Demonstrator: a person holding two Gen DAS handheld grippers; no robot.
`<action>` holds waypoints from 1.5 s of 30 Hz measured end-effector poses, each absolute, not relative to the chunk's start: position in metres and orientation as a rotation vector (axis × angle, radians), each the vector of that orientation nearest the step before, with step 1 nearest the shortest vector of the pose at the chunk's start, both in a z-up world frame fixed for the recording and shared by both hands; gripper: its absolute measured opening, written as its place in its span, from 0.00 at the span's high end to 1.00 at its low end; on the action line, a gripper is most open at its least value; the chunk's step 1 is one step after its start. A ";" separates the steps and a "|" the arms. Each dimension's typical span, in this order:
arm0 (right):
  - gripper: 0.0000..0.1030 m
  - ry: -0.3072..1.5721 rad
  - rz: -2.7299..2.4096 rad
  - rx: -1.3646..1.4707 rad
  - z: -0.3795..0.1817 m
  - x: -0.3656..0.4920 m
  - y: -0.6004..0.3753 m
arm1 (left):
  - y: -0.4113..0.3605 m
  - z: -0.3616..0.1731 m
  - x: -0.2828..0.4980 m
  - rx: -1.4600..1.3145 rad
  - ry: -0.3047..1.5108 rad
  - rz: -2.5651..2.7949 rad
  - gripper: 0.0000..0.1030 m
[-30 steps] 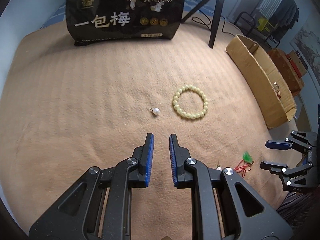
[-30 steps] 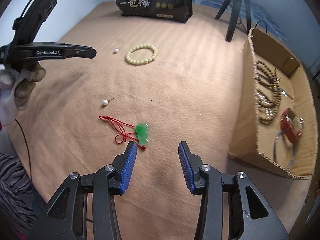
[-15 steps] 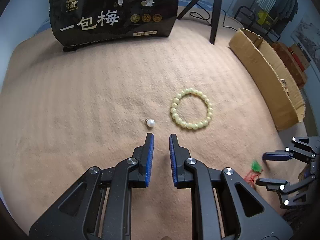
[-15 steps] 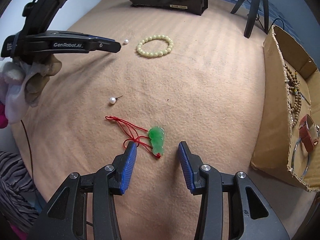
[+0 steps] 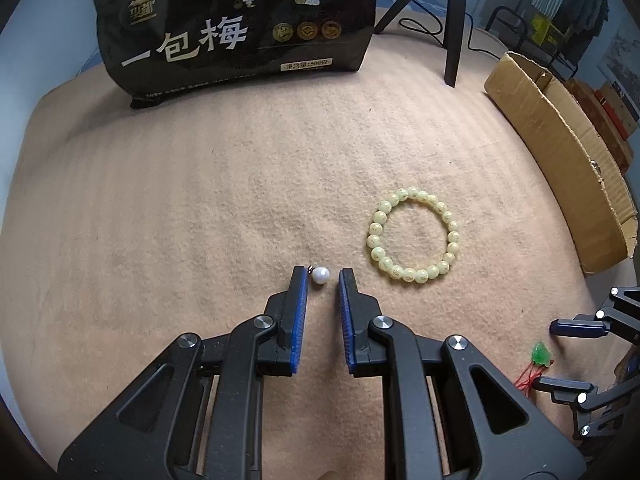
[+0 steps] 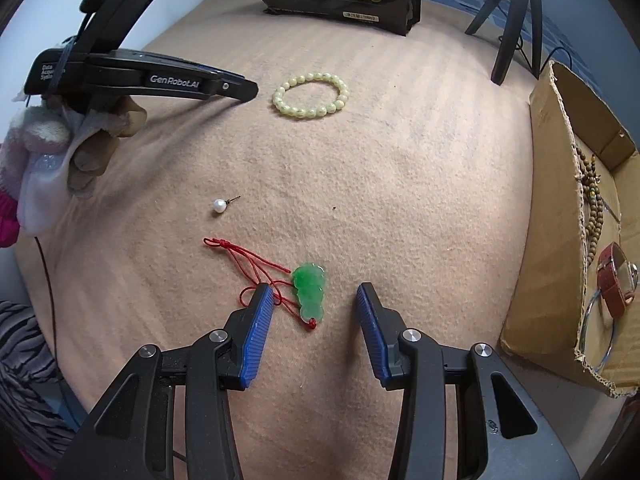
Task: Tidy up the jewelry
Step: 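Grasp the pearl earring with the left tool while the right tool grasps the green jade pendant, then carry pearl earring and jade pendant into the cardboard box and release both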
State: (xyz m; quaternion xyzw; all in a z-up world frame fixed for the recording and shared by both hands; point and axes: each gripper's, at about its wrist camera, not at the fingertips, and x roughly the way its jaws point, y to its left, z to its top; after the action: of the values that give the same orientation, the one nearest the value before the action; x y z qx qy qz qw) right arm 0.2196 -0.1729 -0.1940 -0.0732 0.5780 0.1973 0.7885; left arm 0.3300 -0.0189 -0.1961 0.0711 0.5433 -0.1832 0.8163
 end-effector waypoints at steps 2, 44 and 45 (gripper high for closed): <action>0.59 1.243 0.425 -0.164 -0.195 0.220 -0.172 | -0.020 -0.197 0.331 0.153 1.157 -0.389 0.86; 0.87 0.996 0.341 -0.126 -0.101 0.202 -0.206 | -0.014 -0.114 0.280 0.133 0.968 -0.416 0.92; 0.87 0.984 0.335 -0.118 -0.096 0.202 -0.209 | -0.017 -0.108 0.278 0.131 0.959 -0.425 0.92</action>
State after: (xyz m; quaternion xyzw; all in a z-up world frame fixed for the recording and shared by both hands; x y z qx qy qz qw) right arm 0.2017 -0.2089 -0.0965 -0.0563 0.4699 0.1600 0.8663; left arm 0.2775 -0.0171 -0.1079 0.0624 0.4575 -0.2025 0.8636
